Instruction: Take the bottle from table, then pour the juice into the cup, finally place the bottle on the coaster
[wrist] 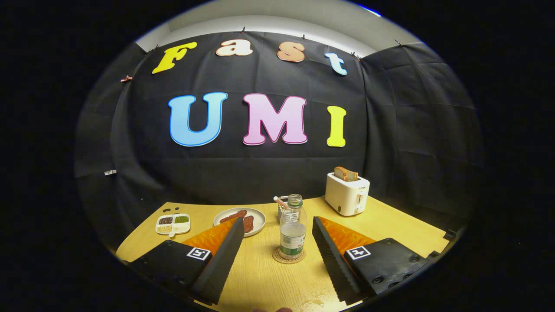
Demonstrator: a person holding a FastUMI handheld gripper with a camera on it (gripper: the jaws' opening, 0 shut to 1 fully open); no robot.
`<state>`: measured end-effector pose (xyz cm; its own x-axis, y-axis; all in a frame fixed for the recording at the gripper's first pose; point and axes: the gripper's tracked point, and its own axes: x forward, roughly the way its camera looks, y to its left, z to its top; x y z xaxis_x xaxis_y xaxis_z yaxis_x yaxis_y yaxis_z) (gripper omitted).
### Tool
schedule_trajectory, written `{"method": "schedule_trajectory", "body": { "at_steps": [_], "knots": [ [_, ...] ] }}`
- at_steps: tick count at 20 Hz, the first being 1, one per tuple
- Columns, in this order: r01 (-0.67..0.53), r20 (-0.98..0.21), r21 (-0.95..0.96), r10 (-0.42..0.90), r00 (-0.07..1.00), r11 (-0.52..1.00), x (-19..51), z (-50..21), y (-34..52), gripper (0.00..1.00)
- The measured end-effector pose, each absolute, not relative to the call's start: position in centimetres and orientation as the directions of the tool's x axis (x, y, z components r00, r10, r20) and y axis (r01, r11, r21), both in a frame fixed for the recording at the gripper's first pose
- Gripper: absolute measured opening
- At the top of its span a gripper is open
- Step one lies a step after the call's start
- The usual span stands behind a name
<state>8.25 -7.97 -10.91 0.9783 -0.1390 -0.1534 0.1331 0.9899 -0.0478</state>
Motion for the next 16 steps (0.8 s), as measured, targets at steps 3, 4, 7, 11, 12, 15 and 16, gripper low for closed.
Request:
{"method": "schedule_trajectory", "body": {
  "at_steps": [3,4,7,11,12,15,16],
  "knots": [
    [0.102,-0.135,-0.041,-0.107,0.985,0.994,7.4,-9.3,-8.4,0.97],
    [0.092,-0.131,-0.042,-0.097,0.987,0.995,7.1,-8.9,-8.7,0.97],
    [0.069,-0.121,-0.050,-0.075,0.990,0.996,6.2,-8.1,-9.5,0.97],
    [0.039,-0.120,-0.023,-0.041,0.992,0.999,4.7,-7.4,-10.1,0.97],
    [0.035,-0.117,-0.024,-0.038,0.992,0.999,4.4,-7.3,-10.2,0.97],
    [0.026,-0.126,-0.023,-0.028,0.992,0.999,3.8,-7.5,-10.4,0.97],
    [0.023,-0.129,-0.021,-0.025,0.991,1.000,3.6,-7.4,-10.5,0.97]
  ]
}}
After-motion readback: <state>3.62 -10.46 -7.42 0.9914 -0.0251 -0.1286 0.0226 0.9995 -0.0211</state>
